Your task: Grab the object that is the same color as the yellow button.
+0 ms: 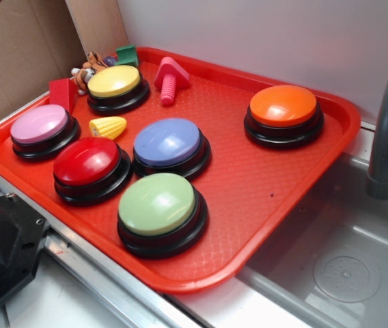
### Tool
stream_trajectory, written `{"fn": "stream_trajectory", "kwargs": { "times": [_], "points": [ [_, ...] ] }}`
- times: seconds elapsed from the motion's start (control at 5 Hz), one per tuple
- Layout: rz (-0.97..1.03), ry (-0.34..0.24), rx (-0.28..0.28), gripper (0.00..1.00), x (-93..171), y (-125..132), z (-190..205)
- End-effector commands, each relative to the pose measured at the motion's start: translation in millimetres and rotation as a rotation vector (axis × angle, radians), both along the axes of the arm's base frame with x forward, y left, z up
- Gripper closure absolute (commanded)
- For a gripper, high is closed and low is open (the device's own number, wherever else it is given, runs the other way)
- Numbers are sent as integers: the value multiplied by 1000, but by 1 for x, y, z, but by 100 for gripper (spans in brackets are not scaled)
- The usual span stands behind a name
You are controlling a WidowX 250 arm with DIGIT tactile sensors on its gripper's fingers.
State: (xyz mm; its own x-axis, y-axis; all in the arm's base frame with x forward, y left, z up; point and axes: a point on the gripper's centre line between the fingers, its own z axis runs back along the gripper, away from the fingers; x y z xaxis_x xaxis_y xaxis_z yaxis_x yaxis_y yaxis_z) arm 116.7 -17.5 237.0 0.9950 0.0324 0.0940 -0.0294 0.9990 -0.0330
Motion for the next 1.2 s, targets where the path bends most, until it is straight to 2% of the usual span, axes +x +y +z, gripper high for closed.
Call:
{"fn": "stream_trajectory", "kwargs": {
  "times": [0.0,0.4,0.6,0.8,1.0],
  "points": [
    [0,0,0,0,0,0,0],
    [-58,-66,-13,0,21,16,-31],
    [-71,-79,-26,0,36,26,-48],
    [-74,-127,24,0,51,32,-63],
    [-88,-133,44,0,63,38,-82]
  ]
}}
